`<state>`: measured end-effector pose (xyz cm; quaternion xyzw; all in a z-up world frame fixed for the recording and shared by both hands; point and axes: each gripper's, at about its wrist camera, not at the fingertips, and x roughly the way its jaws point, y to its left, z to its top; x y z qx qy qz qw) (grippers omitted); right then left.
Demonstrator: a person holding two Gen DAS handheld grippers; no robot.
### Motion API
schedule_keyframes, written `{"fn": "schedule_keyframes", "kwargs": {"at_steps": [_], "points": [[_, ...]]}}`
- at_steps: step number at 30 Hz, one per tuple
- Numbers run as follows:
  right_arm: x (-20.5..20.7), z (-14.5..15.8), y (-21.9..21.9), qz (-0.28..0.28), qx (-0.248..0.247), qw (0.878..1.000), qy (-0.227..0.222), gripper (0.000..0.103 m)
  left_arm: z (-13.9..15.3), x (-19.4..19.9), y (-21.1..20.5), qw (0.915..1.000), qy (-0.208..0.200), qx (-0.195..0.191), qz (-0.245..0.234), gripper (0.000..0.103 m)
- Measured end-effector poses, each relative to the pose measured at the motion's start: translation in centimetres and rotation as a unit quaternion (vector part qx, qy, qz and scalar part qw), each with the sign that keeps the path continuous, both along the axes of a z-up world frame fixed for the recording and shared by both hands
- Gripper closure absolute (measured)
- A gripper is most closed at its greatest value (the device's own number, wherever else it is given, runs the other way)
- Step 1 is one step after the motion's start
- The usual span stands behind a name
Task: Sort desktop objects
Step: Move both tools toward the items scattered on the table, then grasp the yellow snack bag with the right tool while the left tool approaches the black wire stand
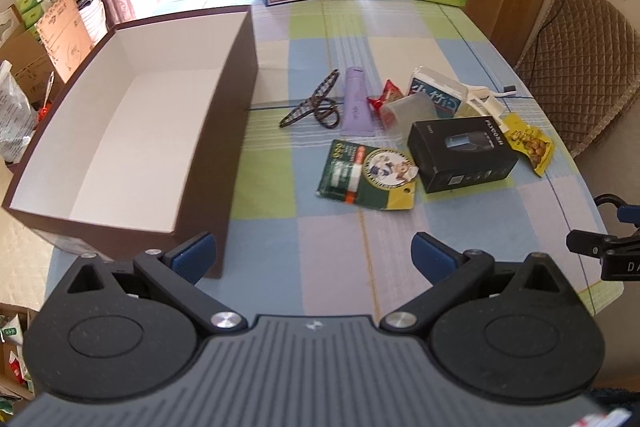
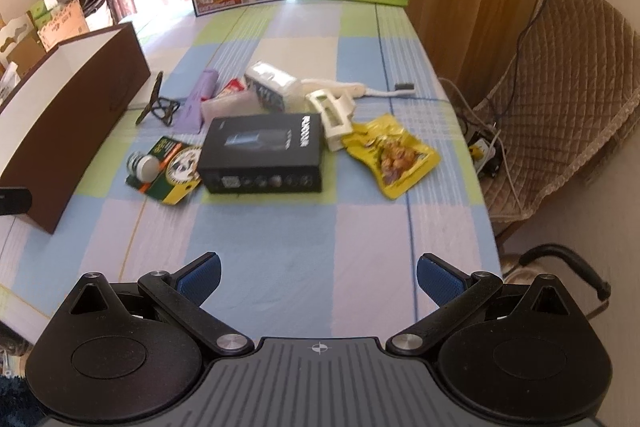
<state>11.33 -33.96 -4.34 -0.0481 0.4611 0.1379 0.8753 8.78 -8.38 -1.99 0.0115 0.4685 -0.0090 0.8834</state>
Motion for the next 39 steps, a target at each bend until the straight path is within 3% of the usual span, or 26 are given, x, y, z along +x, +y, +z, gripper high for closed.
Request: {"fn": "schedule_keyframes", "kwargs": {"at_steps": [8,14,27,39], "points": [[3.3,-0.5,-3.1,0.010,0.010,0.999,-0.031,0.002,-1.1,2.4,-2.3,1.0000,-0.001,-0.002,-0.003,0.001],[5.8,-1.4,-5.0,0.061,0.013,0.996,-0.061,0.002,-2.3,4.3,-3.7,1.0000,-0.004,-0.006,0.002,0.001],[14.4,-6.9,-6.2,0.208,-0.002,0.978,-0.034,0.002,-4.6,7.5,-6.4,0.9992,-0.008,0.008,0.038,0.001],[18.3,-10.9,-4.9,0.252,-0.019,0.967,-0.002,0.002,-5.8,8.1,-6.8,0.9964,-0.002,0.025,0.081,0.001]]}}
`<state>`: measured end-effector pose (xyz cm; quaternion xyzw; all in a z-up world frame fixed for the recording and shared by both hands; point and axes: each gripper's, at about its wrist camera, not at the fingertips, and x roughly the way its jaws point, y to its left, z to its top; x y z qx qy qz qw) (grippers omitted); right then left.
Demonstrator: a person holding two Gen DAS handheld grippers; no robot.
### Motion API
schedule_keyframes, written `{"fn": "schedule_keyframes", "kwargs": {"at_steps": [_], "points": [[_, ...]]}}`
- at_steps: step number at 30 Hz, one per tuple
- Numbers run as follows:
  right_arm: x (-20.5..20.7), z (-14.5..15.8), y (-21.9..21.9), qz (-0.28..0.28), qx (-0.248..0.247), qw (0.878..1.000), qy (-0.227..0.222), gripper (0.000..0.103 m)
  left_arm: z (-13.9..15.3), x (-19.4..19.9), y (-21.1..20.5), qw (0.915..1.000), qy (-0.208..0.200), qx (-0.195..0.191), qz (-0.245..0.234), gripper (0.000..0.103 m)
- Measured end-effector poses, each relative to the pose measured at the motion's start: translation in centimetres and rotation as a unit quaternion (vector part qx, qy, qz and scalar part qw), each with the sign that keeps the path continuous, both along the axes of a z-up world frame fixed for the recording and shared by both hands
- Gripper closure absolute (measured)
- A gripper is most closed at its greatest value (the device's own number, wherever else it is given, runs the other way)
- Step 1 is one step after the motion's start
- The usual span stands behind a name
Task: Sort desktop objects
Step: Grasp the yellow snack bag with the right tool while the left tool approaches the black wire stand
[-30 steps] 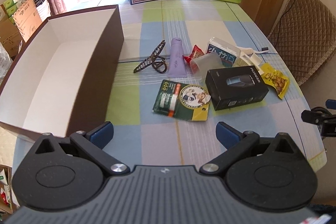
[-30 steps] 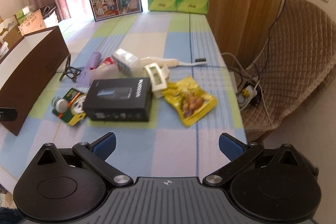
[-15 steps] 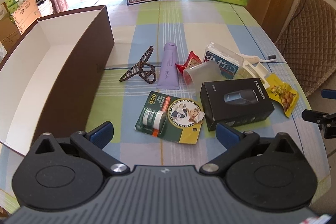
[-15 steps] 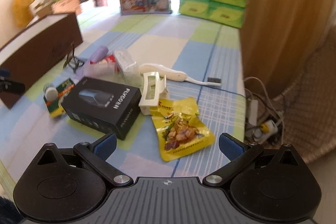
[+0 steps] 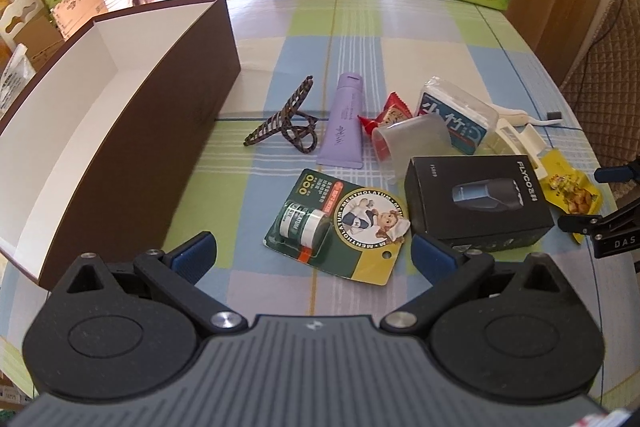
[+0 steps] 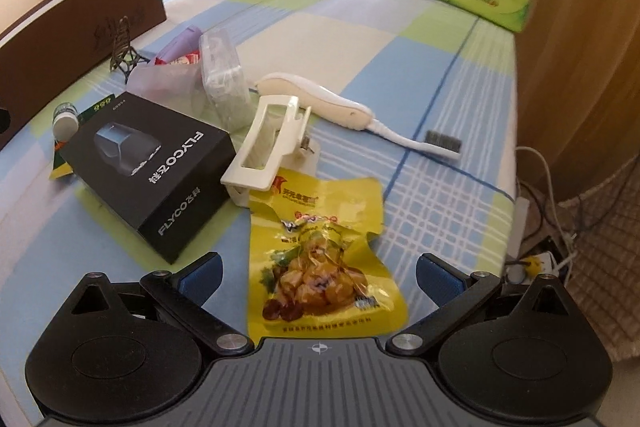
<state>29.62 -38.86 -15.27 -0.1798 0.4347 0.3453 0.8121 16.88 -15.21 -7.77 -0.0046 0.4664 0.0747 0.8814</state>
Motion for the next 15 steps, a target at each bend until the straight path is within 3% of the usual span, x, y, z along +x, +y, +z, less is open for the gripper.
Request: {"fn": "schedule_keyframes", "kwargs": {"at_steps": [6,15], "points": [[0.5,-0.1,0.0,-0.001,0.016,1.000,-0.007,0.032,-0.8,0.4,0.0,0.9999,0.002,0.017,-0.002,0.001],[0.3,0.2,0.3,-0.040,0.011,0.999,-0.008,0.035,-2.1,3.4,1.6,0.9992,0.000,0.030,-0.027,0.002]]}}
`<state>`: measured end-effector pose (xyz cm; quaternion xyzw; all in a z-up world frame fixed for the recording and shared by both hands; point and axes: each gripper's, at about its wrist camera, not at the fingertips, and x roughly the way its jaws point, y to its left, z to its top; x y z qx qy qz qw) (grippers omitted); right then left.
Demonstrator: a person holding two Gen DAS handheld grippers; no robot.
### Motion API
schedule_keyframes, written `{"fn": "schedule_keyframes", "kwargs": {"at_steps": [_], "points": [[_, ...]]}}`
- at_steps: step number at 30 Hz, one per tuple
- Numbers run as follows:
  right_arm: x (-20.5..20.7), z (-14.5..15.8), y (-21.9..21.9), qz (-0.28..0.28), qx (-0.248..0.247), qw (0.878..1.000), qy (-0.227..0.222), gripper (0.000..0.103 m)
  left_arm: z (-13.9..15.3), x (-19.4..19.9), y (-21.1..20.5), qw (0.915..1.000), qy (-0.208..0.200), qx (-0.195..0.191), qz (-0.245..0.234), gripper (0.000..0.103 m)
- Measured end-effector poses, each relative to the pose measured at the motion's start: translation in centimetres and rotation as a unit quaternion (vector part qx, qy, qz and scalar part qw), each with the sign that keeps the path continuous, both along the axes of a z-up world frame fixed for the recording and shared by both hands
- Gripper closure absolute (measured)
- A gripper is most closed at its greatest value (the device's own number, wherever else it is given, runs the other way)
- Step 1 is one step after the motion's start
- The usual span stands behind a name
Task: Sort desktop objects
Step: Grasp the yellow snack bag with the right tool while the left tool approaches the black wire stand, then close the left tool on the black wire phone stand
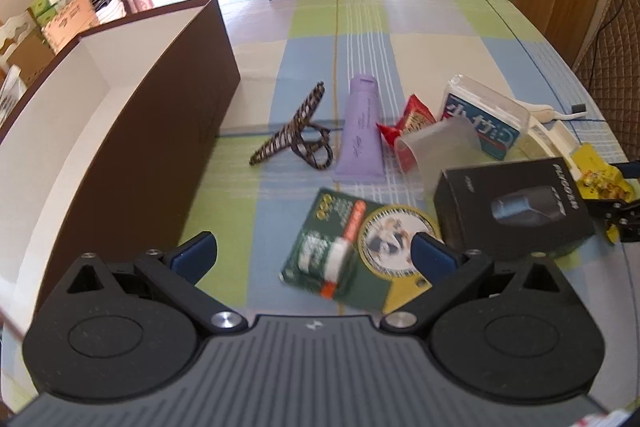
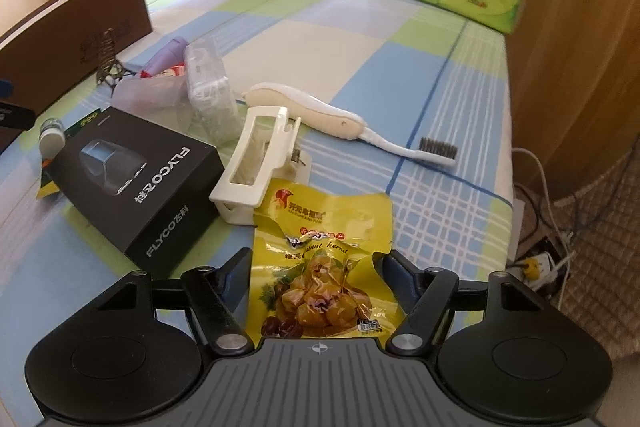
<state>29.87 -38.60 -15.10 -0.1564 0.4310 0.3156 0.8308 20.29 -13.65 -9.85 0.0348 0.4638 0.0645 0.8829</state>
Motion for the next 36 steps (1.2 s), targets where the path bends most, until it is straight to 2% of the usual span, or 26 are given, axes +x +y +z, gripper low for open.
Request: {"fn": "schedule_keyframes", "kwargs": {"at_steps": [10,16,19,24,31,36], "points": [[-0.4,0.1,0.1,-0.096,0.000,0.995,-0.005,0.035,-1.0,5.7,1.2,0.9964,-0.020,0.045,-0.069,0.017],[-0.7,0.2,0.3,-0.125,0.001,0.992,-0.011,0.035,-1.8,7.9,1.5,0.9934,-0.045,0.059,-0.087,0.034],[-0.8,0.2,0.4,-0.133,0.001,0.991,-0.013,0.035,-2.4,8.7,1.6,0.9929,-0.052,0.065,-0.085,0.047],[-1.0,0.1,0.4,-0.142,0.002,0.990,-0.016,0.035,-3.3,9.5,1.9,0.9945,-0.042,0.047,-0.084,0.088],[-1.1,0.3,0.6,-0.146,-0.001,0.989,-0.013,0.035,-2.4,8.1,2.1,0.9905,-0.065,0.072,-0.097,0.098],[-1.2,0.8,0.4,-0.150,0.008,0.989,-0.012,0.038,-0.6,7.0,3.0,0.9914,-0.071,0.049,-0.099,0.099]]}}
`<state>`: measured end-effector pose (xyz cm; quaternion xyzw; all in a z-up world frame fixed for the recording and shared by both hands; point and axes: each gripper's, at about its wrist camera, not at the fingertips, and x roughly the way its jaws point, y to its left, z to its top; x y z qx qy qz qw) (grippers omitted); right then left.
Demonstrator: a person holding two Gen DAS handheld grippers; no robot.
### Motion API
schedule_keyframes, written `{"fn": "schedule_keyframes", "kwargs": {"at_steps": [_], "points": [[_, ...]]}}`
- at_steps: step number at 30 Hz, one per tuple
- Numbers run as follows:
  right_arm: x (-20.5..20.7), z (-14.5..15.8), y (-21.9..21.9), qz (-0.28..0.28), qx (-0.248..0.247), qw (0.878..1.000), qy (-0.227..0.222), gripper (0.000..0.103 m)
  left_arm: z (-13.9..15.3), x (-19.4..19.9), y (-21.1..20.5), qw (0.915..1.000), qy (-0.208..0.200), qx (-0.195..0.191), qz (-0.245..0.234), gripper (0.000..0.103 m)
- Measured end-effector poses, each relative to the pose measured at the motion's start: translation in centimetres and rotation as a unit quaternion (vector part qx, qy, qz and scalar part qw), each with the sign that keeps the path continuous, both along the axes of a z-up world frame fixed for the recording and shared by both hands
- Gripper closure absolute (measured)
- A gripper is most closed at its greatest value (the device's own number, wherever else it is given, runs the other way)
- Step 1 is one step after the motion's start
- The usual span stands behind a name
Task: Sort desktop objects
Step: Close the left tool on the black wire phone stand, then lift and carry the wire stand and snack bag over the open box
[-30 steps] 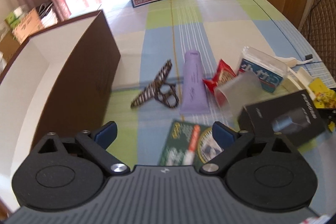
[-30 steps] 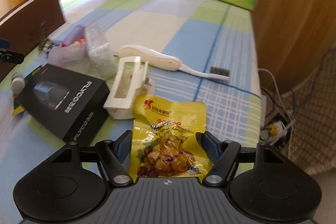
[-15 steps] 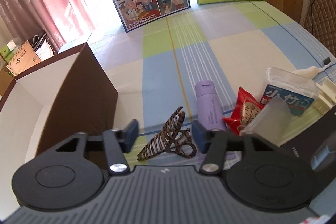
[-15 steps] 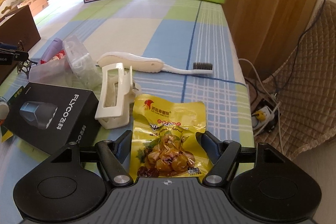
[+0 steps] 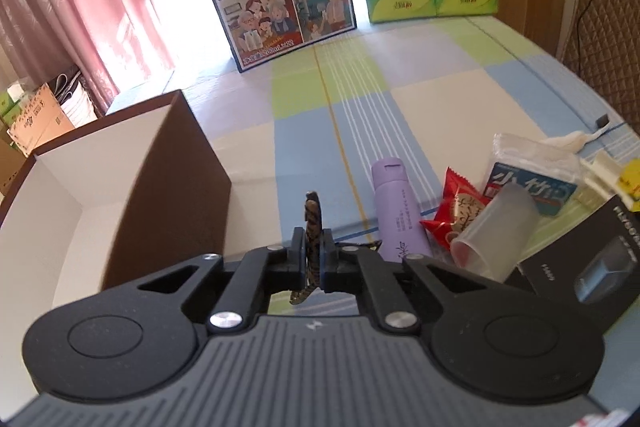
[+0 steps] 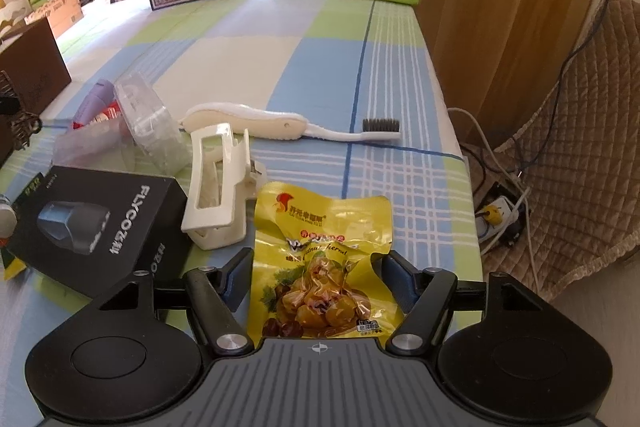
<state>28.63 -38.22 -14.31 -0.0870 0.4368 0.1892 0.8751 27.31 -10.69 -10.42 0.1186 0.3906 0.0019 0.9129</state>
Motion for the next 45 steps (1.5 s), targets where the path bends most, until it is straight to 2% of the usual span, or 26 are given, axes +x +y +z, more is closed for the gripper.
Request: {"fn": "schedule_keyframes", "kwargs": {"at_steps": [3,13,19,26,37,45], "points": [[-0.4,0.6,-0.2,0.001,0.008,1.000,-0.005,0.040,1.2,-1.1,0.1,0.9999,-0.009,-0.006,0.002,0.099],[-2.6,3.7,-1.1,-0.003,0.026,0.999,-0.021,0.050,5.3,-5.4,0.5,0.9975,-0.031,-0.062,0.013,0.099],[-4.3,5.0,-0.8,0.007,0.031,0.999,-0.043,0.051,7.2,-7.7,0.4,0.9958,-0.048,-0.076,0.012,0.099],[-6.5,8.1,0.5,0.038,0.051,0.995,-0.072,0.051,8.6,-10.1,0.7,0.9944,-0.063,-0.082,0.019,0.099],[-7.8,12.2,6.3,0.124,0.097,0.986,-0.057,0.051,11.7,-13.7,3.4,0.9910,-0.095,-0.082,0.046,0.099],[-8.8,14.0,12.6,0.205,0.137,0.968,-0.049,0.051,13.6,-16.5,7.2,0.9860,-0.120,-0.075,0.088,0.099]]}}
